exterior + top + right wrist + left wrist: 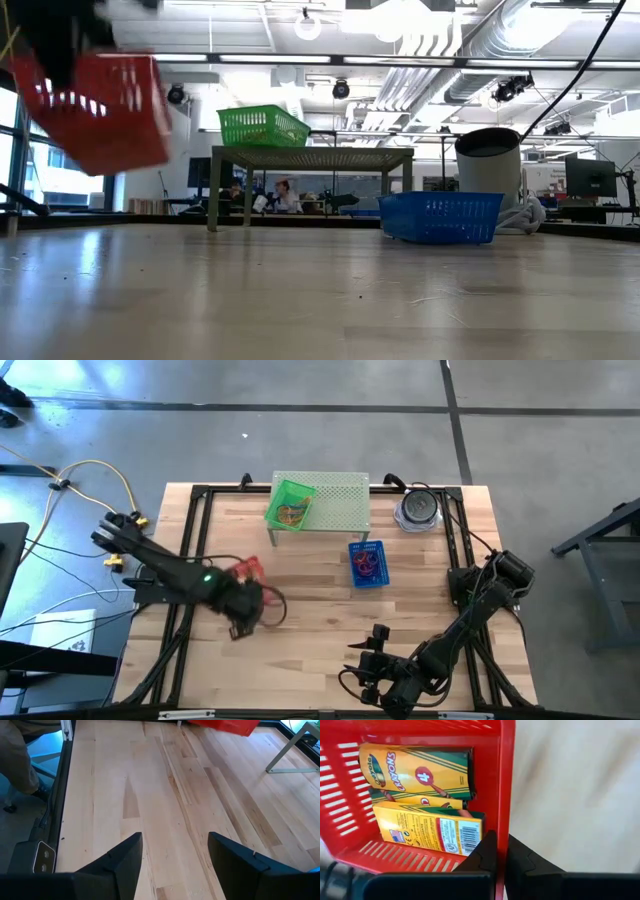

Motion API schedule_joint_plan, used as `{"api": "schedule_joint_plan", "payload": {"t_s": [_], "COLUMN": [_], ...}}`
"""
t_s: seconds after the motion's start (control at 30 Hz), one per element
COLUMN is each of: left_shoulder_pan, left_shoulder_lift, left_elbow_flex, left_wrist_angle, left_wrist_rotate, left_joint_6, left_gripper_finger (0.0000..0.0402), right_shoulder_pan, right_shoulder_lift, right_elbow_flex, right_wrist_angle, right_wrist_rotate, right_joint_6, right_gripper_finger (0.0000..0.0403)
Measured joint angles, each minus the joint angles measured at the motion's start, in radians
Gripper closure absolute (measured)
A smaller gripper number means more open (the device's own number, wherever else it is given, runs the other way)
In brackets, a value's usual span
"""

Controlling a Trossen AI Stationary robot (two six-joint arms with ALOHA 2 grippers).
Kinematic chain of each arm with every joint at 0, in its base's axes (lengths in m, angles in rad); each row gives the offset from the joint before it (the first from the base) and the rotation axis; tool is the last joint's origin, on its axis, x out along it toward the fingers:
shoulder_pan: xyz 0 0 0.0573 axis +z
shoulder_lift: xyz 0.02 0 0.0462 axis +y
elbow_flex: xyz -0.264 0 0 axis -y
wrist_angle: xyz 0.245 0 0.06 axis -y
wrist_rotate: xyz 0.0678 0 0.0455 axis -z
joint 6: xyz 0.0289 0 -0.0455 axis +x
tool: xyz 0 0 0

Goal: Pick & Place Office Desk Supplies
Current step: Put the red bin on the shelf

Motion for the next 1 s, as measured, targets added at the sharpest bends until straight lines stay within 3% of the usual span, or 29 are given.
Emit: {"api": "schedule_joint_plan", "payload": {"t_s": [0.2, 0.4, 0.73, 1.0], "left_shoulder_pan": [-0.128, -0.132, 0.095, 0.367], "left_shoulder_lift": [0.024, 0.167, 0.393, 0.406], "left_elbow_flex": [0.164, 0.391, 0.745, 0.794], "left_wrist_angle": [0.1, 0.153, 0.02, 0.0], "left_wrist_rotate": [-0.1, -0.127, -0.085, -0.079], "left_joint_6": [0.09, 0.38, 0.71, 0.865], "left_gripper_finger": [0.04, 0.04, 0.04, 0.04], "right_shoulder_pan": [0.0, 0.002, 0.002, 0.004], "right_shoulder_lift": [0.0, 0.0, 0.0, 0.0], "right_elbow_flex": [0.0, 0.0, 0.0, 0.0], "right_wrist_angle": [0.003, 0.013, 0.024, 0.026], "right_wrist_rotate": [-0.016, -0.024, -0.045, -0.047], "right_joint_6": [0.0, 0.001, 0.005, 0.005], "right_gripper_finger": [0.0188, 0.0188, 0.0188, 0.0188]}}
